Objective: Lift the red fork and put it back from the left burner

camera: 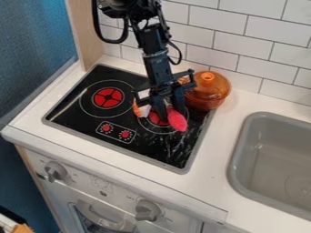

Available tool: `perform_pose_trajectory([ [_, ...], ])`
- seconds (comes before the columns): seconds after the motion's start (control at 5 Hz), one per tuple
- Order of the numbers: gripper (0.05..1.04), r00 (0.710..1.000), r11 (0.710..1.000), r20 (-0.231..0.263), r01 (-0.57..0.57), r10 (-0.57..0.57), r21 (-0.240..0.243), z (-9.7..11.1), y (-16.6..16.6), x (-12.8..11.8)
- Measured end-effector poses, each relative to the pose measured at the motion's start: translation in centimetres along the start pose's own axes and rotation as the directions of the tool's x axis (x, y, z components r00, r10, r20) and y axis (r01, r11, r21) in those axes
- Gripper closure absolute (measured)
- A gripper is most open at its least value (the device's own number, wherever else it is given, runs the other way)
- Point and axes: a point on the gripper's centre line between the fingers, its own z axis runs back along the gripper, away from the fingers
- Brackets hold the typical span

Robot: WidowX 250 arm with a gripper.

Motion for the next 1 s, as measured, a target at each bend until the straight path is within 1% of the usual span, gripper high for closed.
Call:
perform_pose_trajectory([
  [0.2, 0.719, 0.999, 0.999, 0.027, -0.035, 0.035, 0.000, 0.4, 0.3, 2.2],
  [0.4, 0.718, 0.997, 0.997, 0.038, -0.073, 0.074, -0.018, 1.4, 0.5, 3.2],
  [0.6, 0.718, 0.993, 0.993, 0.027, -0.113, 0.113, -0.019, 1.9, 1.6, 3.8],
  [0.8, 0.718, 0.988, 0.990, 0.059, -0.138, 0.139, -0.024, 2.4, 3.1, 4.3],
  [1.0, 0.718, 0.982, 0.986, 0.092, -0.161, 0.164, -0.042, 2.9, 4.2, 4.9],
])
